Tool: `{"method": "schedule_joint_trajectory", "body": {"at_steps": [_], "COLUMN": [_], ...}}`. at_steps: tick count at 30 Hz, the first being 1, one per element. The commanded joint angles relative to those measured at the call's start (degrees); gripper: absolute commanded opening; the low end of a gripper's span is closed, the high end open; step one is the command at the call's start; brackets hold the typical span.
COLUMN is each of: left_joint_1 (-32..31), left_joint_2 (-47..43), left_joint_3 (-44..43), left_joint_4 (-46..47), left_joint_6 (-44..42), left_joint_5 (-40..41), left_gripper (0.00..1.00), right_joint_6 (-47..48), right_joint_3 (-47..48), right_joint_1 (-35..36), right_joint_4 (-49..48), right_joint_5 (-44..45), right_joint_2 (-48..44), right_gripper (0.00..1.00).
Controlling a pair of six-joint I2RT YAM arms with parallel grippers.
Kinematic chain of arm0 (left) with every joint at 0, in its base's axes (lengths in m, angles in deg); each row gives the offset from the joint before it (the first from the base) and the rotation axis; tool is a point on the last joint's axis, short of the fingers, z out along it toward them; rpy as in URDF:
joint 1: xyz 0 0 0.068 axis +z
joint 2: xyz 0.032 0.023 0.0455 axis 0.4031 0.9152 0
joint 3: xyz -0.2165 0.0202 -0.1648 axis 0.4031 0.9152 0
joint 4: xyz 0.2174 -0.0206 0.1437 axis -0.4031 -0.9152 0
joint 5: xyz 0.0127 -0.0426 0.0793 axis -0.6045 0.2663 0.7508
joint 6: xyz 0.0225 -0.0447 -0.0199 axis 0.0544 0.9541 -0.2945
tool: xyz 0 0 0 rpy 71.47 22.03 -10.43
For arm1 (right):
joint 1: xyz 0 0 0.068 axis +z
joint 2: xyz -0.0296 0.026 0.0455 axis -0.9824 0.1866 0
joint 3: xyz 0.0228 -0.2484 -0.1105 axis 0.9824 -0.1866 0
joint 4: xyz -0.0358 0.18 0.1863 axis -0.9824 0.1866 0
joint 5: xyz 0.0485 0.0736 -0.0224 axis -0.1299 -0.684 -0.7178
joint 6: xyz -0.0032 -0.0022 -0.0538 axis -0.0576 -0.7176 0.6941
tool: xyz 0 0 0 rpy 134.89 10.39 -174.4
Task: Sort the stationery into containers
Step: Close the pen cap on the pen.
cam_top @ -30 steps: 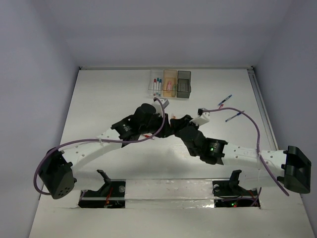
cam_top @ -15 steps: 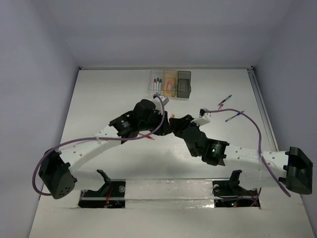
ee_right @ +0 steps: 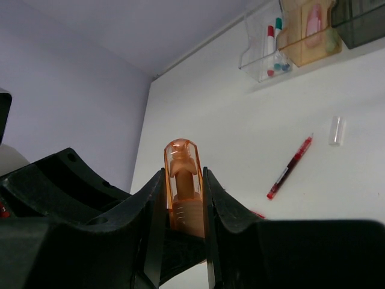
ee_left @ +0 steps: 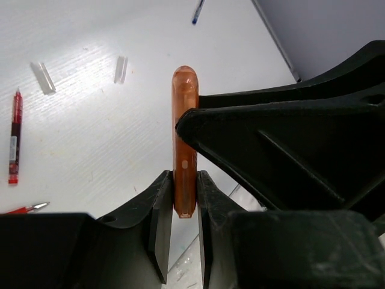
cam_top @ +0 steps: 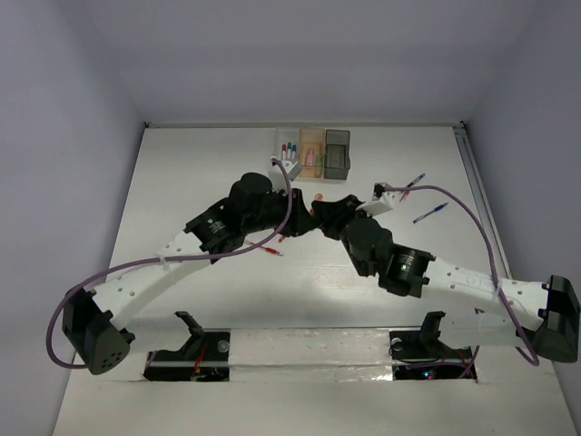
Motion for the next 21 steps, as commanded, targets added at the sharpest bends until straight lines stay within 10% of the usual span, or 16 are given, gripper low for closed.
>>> {"method": "schedule_joint_trajectory", "body": {"at_steps": [1,21], "left_joint_1": [5.11,5.11], "left_joint_2": [-5.39,-27.02], "left_joint_3": [-3.88,10.11], "left_joint_4": [38.78,21.75], "left_joint_6": [0.78,-2.37], "left_joint_5": [13.72,17.40], "left_gripper": [0.07,0.71], "right_joint_6": [3.53,18.39], "right_joint_3": [-0.23,28.58], "right_joint_1": [3.75,-30.97], "right_joint_4": [16.10,5.02], "right_joint_5": [-21.66,-42.57], "right_joint_2": [2.07,26.65], "right_gripper": [0.00,0.00]}}
